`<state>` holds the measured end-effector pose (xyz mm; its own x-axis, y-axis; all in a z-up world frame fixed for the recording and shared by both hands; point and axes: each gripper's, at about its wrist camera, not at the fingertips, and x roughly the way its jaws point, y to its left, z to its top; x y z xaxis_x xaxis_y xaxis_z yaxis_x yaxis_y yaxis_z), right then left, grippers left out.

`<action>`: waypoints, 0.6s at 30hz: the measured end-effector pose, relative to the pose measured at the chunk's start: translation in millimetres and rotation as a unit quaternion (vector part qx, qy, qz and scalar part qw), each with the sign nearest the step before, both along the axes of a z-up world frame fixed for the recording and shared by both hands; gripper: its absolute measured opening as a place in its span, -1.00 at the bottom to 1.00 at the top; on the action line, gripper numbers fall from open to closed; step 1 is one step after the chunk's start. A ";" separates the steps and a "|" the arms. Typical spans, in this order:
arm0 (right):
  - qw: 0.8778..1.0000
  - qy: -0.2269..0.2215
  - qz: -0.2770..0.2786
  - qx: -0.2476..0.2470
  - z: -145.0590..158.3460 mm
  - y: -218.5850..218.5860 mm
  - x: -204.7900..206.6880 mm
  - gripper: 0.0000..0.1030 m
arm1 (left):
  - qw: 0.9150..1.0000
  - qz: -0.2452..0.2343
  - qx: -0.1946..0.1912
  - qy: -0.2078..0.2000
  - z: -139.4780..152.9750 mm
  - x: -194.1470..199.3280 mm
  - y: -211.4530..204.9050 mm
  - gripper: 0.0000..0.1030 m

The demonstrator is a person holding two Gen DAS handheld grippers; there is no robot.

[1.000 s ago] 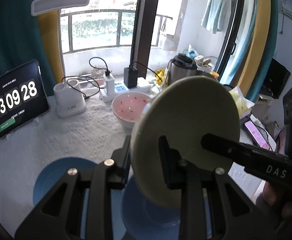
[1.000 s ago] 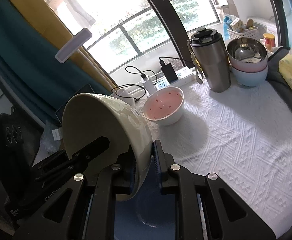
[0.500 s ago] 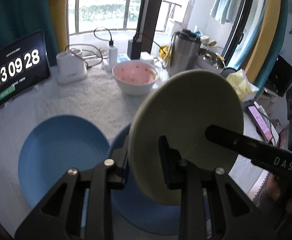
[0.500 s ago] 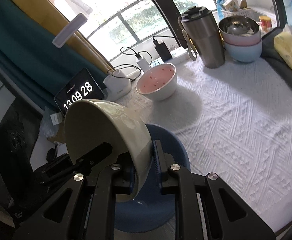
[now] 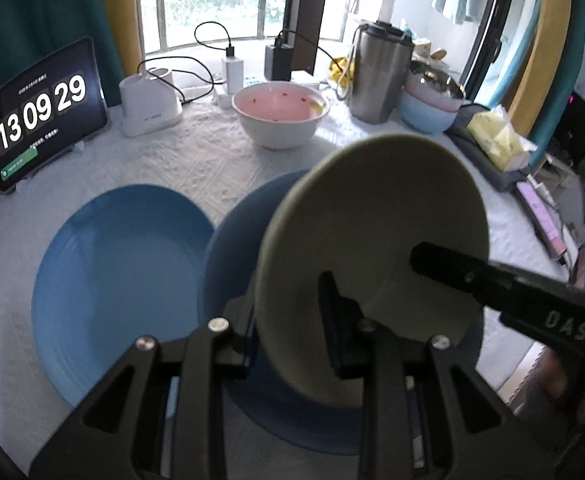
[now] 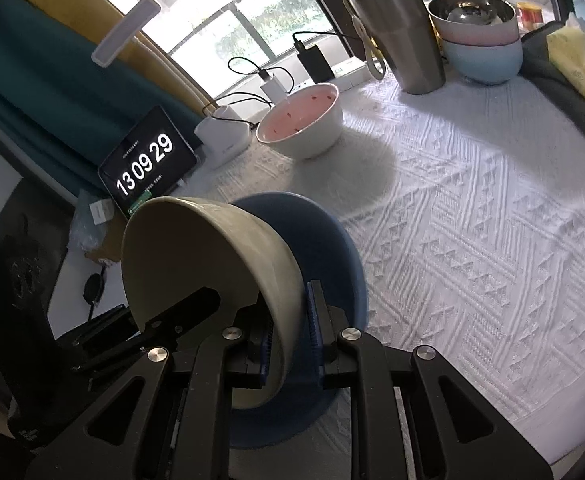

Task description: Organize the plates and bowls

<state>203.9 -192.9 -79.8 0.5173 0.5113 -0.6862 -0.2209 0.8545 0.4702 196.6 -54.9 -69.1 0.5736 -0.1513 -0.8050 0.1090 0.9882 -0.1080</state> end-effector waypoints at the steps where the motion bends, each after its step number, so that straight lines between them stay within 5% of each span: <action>1: 1.000 -0.004 0.001 -0.004 1.0 0.6 -1.2 -0.66 | 1.000 -0.001 0.005 0.001 -0.7 -0.1 -1.0 -0.48; 18: 0.992 -0.045 0.048 -0.108 4.3 21.3 -6.8 -0.57 | 0.998 -0.005 0.056 0.013 -5.2 -0.6 -11.2 -0.48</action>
<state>197.2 -171.7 -75.5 0.5368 0.4077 -0.7386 -0.3391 0.9059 0.2536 196.0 -66.2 -74.3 0.5513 -0.0645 -0.8318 0.1166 0.9932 0.0002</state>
